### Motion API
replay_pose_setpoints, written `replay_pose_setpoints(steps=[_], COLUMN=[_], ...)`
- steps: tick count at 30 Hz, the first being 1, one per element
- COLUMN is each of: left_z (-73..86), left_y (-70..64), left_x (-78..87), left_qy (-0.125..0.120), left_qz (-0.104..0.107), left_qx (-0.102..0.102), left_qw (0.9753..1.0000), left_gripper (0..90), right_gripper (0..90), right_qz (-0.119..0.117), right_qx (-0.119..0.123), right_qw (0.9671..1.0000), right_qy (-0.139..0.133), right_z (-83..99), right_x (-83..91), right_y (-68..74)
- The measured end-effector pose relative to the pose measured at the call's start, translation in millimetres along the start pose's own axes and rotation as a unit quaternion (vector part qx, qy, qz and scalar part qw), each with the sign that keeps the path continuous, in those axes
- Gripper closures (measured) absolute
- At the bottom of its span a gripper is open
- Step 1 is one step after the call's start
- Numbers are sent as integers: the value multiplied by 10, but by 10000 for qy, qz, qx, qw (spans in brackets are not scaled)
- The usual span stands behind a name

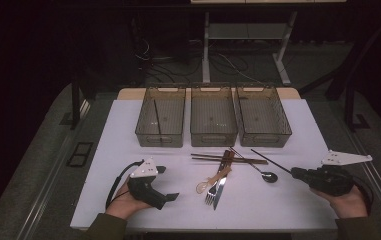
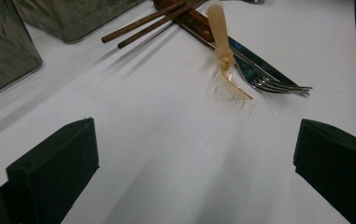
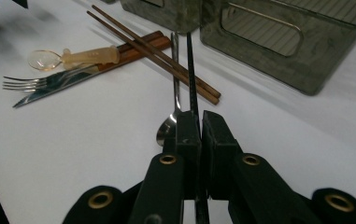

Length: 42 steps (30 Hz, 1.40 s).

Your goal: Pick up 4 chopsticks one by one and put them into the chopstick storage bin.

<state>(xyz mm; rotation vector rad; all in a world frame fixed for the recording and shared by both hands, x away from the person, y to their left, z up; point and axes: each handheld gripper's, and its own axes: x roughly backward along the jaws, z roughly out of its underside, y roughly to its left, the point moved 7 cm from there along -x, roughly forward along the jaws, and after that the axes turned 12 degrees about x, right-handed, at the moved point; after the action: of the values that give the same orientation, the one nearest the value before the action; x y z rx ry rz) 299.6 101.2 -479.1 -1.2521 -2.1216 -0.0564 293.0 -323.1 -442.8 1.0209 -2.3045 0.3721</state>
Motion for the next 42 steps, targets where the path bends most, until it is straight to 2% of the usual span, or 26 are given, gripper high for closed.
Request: replay_pose_setpoints(steps=[26,42], left_z=[-4,-6], left_y=[-5,-11], left_x=[-15,-15], left_qy=[-41,-76], left_qz=[-6,9], left_qx=[66,72], left_qw=[10000,9999], left_gripper=[0,0], right_gripper=[861,861], right_qz=[-503,-570], right_qx=[371,477], right_qw=[9976,9955], right_qy=[-294,-587], right_z=[-447,-830], right_x=[-316,-501], right_y=[221,261])
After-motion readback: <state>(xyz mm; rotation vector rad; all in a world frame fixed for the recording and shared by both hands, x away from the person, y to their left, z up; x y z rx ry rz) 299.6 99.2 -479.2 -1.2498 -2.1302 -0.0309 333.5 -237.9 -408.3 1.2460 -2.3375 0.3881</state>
